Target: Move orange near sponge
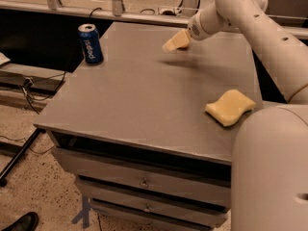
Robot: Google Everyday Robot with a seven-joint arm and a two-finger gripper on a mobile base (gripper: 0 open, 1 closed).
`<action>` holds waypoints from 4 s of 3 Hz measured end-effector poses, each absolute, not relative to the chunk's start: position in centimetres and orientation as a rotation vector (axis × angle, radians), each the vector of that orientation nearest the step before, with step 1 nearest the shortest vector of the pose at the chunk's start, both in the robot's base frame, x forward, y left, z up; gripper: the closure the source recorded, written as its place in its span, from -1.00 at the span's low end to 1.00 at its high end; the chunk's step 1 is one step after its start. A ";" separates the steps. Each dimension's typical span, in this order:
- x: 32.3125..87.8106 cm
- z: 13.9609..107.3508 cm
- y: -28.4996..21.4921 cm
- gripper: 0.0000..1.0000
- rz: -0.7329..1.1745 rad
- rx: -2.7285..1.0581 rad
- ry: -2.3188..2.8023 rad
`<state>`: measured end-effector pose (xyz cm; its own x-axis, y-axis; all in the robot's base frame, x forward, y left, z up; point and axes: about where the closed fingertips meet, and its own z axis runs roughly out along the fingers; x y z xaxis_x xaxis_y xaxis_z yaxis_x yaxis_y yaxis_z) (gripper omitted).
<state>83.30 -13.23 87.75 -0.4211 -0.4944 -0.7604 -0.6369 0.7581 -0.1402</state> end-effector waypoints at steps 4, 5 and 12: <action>85.5 87.4 -13.1 0.46 0.238 -0.790 2.139; 83.4 88.9 -13.7 0.89 0.210 -0.883 2.165; 59.7 86.6 -22.4 0.68 0.605 -1.126 2.081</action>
Offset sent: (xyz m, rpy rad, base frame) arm 0.0346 -0.0069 -0.0131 0.0361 0.0381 -0.0768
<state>59.66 -22.37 86.61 -0.3902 -0.5340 -0.7500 -0.8528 0.5168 0.0757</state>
